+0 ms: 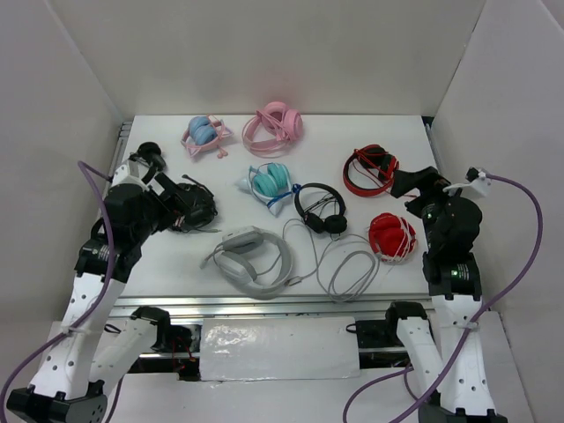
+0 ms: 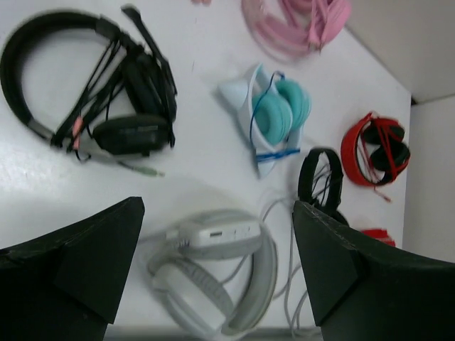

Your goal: Wrap the headphones

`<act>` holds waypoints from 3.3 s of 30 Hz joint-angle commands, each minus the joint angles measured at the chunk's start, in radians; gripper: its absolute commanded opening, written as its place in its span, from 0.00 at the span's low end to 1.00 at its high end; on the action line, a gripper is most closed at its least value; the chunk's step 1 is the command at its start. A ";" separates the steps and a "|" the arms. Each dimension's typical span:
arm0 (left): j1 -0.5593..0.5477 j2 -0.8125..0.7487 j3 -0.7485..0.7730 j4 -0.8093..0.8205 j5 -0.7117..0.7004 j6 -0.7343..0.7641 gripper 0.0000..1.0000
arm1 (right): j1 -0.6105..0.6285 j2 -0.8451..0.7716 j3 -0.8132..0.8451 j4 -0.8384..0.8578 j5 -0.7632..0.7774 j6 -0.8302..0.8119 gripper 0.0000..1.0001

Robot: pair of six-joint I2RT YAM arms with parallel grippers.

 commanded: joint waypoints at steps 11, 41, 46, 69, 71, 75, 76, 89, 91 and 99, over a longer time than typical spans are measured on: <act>-0.088 -0.080 -0.130 -0.165 -0.036 -0.094 0.99 | 0.327 0.250 0.135 -0.119 -0.392 -0.228 1.00; -0.097 -0.102 -0.106 -0.277 -0.079 -0.045 0.99 | 0.908 1.013 0.179 0.186 0.058 -0.179 0.00; -0.097 -0.048 -0.077 -0.250 -0.015 0.001 0.99 | 0.918 0.877 0.176 0.189 0.093 -0.093 0.00; -0.448 0.185 0.104 -0.003 -0.301 -0.310 0.99 | 1.012 1.097 0.817 -0.376 0.613 0.621 0.00; -0.566 0.283 0.173 -0.074 -0.410 -0.339 0.99 | 1.015 1.117 0.829 -0.402 0.627 0.639 0.00; -0.695 0.412 0.334 -0.219 -0.636 -0.470 0.99 | 1.006 1.088 0.784 -0.365 0.601 0.651 0.00; -0.708 0.444 0.342 -0.231 -0.670 -0.491 0.99 | 1.003 1.076 0.768 -0.356 0.601 0.656 0.00; -0.760 0.457 0.330 -0.379 -0.805 -0.820 0.99 | 0.998 0.906 0.598 -0.204 0.677 0.757 0.00; -0.748 0.455 0.337 -0.342 -0.805 -0.803 0.99 | 0.997 0.889 0.589 -0.196 0.677 0.756 0.00; -0.714 0.509 0.374 -0.326 -0.825 -0.731 0.99 | 1.044 0.812 0.514 -0.010 0.760 0.567 0.00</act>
